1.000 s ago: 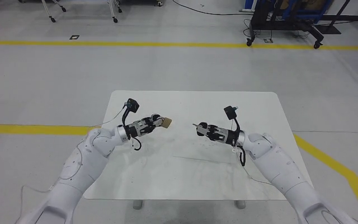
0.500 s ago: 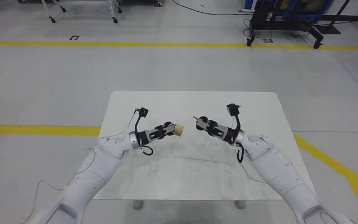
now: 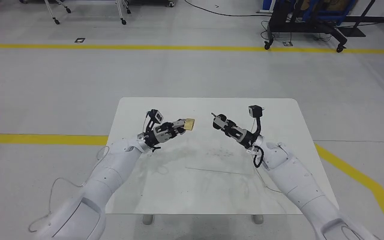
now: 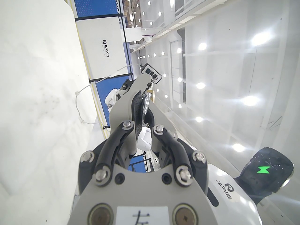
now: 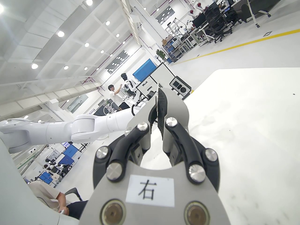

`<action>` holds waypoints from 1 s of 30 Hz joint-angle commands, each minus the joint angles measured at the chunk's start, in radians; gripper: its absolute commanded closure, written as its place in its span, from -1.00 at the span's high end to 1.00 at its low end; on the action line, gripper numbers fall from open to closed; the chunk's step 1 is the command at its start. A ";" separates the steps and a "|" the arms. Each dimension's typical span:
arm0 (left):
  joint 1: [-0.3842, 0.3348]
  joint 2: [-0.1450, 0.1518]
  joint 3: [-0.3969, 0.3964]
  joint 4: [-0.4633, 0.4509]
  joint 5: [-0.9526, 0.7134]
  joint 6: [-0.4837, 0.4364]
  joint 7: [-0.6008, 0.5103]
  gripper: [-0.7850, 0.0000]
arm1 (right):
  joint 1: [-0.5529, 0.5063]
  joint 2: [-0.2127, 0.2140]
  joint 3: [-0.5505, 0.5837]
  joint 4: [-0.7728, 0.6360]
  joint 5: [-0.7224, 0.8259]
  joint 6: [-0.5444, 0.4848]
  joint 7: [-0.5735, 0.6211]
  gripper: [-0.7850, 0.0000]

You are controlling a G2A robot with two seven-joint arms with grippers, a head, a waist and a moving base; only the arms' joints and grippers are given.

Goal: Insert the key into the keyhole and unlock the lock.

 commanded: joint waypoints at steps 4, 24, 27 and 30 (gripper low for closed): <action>0.002 0.000 0.000 -0.002 0.004 0.001 0.006 -1.00 | 0.000 0.000 0.000 0.000 0.000 0.000 0.000 -1.00; 0.115 0.040 -0.074 -0.231 0.190 0.095 0.055 -1.00 | -0.009 -0.031 -0.014 -0.059 -0.149 0.158 -0.088 -1.00; 0.121 0.042 -0.086 -0.244 0.207 0.106 0.065 -1.00 | -0.008 -0.032 -0.020 -0.063 -0.155 0.136 -0.050 -1.00; 0.124 0.043 -0.096 -0.251 0.219 0.120 0.079 -1.00 | -0.012 -0.031 -0.020 -0.076 -0.173 0.109 -0.022 -1.00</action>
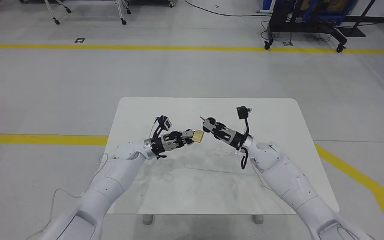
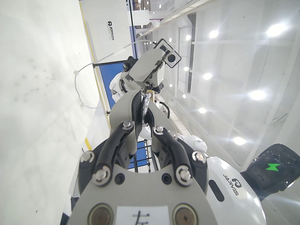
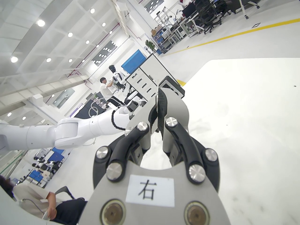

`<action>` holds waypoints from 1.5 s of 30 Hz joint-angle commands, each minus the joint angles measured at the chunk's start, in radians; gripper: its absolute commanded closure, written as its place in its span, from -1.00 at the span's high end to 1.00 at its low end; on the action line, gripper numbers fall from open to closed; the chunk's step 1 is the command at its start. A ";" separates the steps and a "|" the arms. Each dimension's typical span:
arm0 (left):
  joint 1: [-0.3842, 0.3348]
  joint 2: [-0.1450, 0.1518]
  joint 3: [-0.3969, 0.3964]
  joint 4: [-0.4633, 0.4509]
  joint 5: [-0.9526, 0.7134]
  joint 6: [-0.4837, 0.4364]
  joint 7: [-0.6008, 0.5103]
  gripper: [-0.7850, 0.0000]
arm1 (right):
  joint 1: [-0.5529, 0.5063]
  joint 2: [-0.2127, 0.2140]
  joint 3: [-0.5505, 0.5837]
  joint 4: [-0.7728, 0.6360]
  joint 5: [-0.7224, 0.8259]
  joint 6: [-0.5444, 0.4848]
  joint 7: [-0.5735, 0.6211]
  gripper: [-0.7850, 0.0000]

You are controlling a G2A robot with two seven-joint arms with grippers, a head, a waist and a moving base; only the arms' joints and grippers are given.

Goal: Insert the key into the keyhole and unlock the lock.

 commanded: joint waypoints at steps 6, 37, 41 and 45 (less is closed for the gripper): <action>-0.001 -0.004 -0.014 0.000 0.028 0.054 0.048 -1.00 | -0.030 0.010 0.029 -0.037 -0.035 -0.032 0.026 -1.00; -0.034 -0.044 -0.015 0.034 0.011 0.309 0.202 -1.00 | -0.123 0.035 0.120 -0.161 -0.046 0.033 0.042 -1.00; -0.034 -0.058 0.000 0.006 0.030 0.343 0.267 -1.00 | -0.151 0.043 0.120 -0.193 0.205 0.191 0.225 -1.00; -0.055 -0.077 0.005 0.039 0.012 0.381 0.309 -1.00 | -0.167 0.060 0.171 -0.248 0.355 0.409 0.377 -1.00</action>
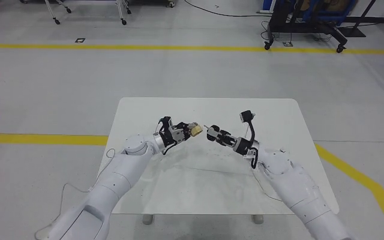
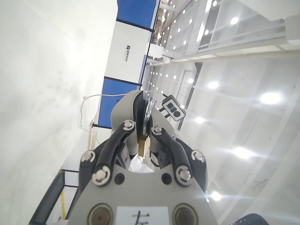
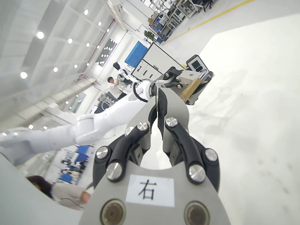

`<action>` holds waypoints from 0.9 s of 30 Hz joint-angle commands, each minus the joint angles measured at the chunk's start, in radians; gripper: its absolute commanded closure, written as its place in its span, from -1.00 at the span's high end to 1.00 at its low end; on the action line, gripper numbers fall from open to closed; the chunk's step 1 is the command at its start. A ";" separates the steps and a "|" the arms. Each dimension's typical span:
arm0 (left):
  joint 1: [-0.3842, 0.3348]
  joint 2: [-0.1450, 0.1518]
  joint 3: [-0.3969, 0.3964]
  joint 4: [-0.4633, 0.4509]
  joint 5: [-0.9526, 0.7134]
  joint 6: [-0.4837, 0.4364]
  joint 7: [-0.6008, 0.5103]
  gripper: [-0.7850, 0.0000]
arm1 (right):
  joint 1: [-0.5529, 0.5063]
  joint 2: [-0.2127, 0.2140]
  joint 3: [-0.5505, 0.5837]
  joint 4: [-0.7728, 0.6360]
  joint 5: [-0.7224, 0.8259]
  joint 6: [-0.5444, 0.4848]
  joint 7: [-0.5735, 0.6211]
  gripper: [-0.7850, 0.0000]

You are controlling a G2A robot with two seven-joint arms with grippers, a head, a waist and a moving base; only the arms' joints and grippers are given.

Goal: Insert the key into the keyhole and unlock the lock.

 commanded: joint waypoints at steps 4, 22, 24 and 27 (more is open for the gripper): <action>-0.023 -0.025 0.005 0.037 -0.026 -0.001 0.023 -1.00 | -0.047 0.013 0.046 -0.087 0.056 0.184 0.033 -1.00; -0.042 -0.054 0.023 0.079 -0.009 -0.017 0.023 -1.00 | -0.098 0.016 0.060 -0.180 0.017 0.323 -0.050 -1.00; -0.042 -0.054 0.023 0.079 -0.009 -0.017 0.023 -1.00 | -0.098 0.016 0.060 -0.180 0.017 0.323 -0.050 -1.00; -0.024 -0.053 0.018 0.048 0.001 -0.011 0.049 -1.00 | -0.104 0.015 0.060 -0.174 -0.007 0.339 -0.083 -1.00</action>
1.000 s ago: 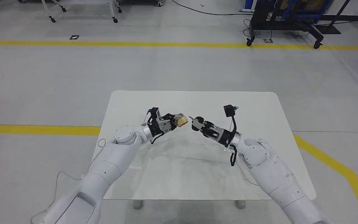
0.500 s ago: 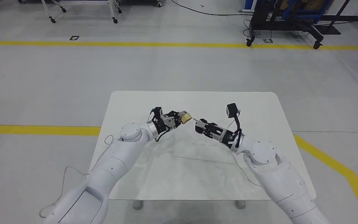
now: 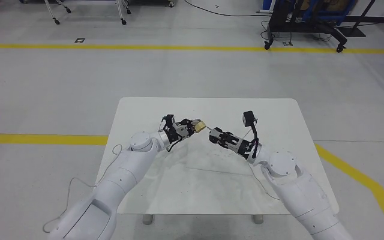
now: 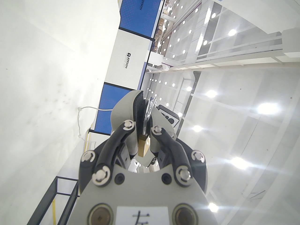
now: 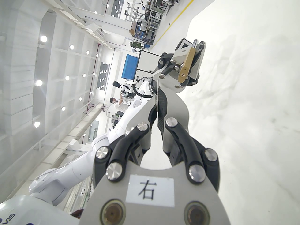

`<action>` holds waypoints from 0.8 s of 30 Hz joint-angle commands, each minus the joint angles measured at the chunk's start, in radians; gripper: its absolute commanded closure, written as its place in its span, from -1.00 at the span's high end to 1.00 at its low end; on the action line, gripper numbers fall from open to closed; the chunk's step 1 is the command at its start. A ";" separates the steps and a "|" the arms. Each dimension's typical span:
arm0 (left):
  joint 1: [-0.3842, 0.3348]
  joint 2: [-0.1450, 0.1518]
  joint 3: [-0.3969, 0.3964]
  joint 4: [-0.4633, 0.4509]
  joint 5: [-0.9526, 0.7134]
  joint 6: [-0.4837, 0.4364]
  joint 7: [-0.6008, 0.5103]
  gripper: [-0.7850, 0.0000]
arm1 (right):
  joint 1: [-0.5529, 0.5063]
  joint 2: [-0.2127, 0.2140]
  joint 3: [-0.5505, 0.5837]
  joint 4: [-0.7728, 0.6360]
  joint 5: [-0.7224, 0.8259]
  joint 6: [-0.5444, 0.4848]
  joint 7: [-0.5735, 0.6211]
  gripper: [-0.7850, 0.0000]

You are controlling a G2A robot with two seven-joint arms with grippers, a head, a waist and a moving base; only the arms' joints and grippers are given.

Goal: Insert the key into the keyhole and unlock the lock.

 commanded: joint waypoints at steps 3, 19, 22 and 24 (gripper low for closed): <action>0.025 0.007 -0.021 -0.041 0.015 0.005 0.025 -1.00 | -0.025 -0.003 -0.010 -0.017 -0.065 0.049 -0.091 -1.00; 0.080 0.028 -0.078 -0.155 0.170 -0.048 0.147 -1.00 | -0.043 -0.028 -0.081 -0.056 -0.155 0.137 -0.262 -1.00; 0.091 0.031 -0.086 -0.176 0.192 -0.040 0.159 -1.00 | -0.033 -0.035 -0.094 -0.045 -0.153 0.130 -0.277 -1.00; 0.097 0.033 -0.092 -0.187 0.205 -0.035 0.165 -1.00 | -0.031 -0.039 -0.100 -0.041 -0.154 0.125 -0.287 -1.00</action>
